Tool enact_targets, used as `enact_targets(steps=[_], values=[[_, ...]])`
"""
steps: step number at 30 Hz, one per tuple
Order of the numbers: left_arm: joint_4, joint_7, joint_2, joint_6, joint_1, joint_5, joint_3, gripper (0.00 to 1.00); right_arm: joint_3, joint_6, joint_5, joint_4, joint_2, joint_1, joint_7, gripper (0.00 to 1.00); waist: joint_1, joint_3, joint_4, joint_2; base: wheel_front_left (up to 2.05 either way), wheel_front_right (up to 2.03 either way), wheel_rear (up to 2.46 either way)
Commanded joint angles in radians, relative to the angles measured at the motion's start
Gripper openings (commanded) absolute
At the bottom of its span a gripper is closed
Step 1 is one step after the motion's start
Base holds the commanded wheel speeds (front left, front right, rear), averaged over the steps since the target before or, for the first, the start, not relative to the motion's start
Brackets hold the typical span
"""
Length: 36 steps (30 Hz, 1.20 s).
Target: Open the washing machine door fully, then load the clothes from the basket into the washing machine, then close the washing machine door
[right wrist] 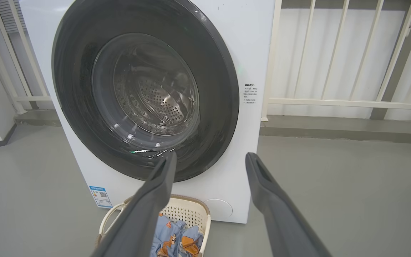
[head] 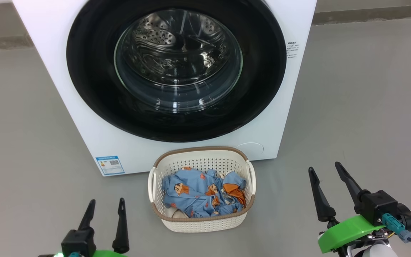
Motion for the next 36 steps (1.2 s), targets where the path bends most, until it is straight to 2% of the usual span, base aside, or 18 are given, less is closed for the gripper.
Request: enact_targets(steps=[1, 25, 36], values=[[-0.018, -0.011, 0.006, 0.003, -0.033, -0.011, 0.031, 1.00, 0.026, 0.002, -0.004, -0.020, -0.007, -0.051, -0.012, 1.00, -0.0001, 0.000, 0.000, 0.0000, 0.00, 0.00, 0.00], [-0.008, -0.011, 0.006, 0.005, -0.036, -0.016, 0.030, 1.00, 0.027, 0.002, 0.003, -0.007, -0.007, -0.058, -0.012, 1.00, -0.0001, 0.002, -0.004, 0.0000, 0.00, 0.00, 0.00], [-0.012, -0.011, 0.006, -0.037, -0.037, -0.043, 0.025, 1.00, 0.027, 0.002, 0.002, -0.007, -0.007, -0.058, -0.012, 1.00, -0.0001, 0.003, -0.003, 0.0000, 0.03, 0.03, -0.06]])
